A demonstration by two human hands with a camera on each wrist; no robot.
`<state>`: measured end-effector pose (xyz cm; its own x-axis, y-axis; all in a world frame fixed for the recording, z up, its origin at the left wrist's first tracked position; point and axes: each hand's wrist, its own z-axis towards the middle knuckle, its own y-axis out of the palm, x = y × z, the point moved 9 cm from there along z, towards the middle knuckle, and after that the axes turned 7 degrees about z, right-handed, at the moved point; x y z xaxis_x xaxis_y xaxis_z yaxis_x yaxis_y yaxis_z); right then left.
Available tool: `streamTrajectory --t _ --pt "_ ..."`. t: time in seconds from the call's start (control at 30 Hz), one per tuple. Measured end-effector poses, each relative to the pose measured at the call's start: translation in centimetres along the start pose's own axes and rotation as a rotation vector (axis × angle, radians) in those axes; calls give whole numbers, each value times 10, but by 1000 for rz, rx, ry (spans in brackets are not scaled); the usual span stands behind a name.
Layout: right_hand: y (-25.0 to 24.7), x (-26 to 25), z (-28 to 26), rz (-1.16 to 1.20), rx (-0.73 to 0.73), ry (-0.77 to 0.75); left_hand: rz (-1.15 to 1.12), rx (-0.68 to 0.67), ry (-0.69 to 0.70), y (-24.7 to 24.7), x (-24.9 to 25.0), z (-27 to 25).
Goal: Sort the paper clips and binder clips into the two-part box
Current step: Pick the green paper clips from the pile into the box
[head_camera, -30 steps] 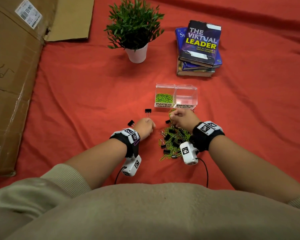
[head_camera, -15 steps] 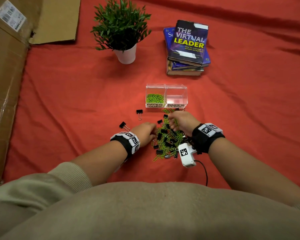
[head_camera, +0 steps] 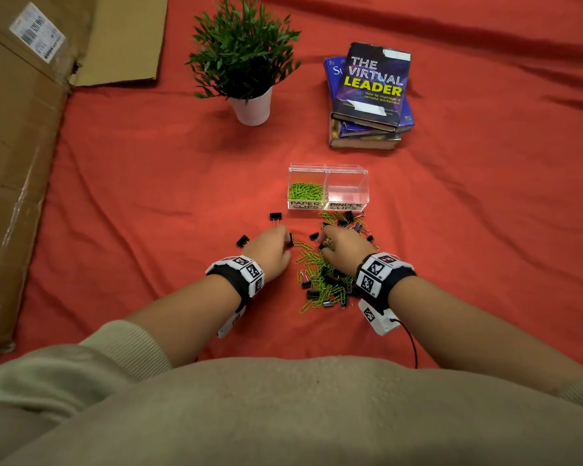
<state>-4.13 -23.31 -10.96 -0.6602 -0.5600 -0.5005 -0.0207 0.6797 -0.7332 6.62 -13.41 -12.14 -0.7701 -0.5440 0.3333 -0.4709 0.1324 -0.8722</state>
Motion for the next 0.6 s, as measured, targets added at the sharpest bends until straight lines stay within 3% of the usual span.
streamTrajectory --t 0.3,0.6 --pt "30 -16 -6 -268 -24 -115 110 -114 119 26 29 5" --pt "36 -15 -8 -224 -67 -104 349 -105 237 21 40 3"
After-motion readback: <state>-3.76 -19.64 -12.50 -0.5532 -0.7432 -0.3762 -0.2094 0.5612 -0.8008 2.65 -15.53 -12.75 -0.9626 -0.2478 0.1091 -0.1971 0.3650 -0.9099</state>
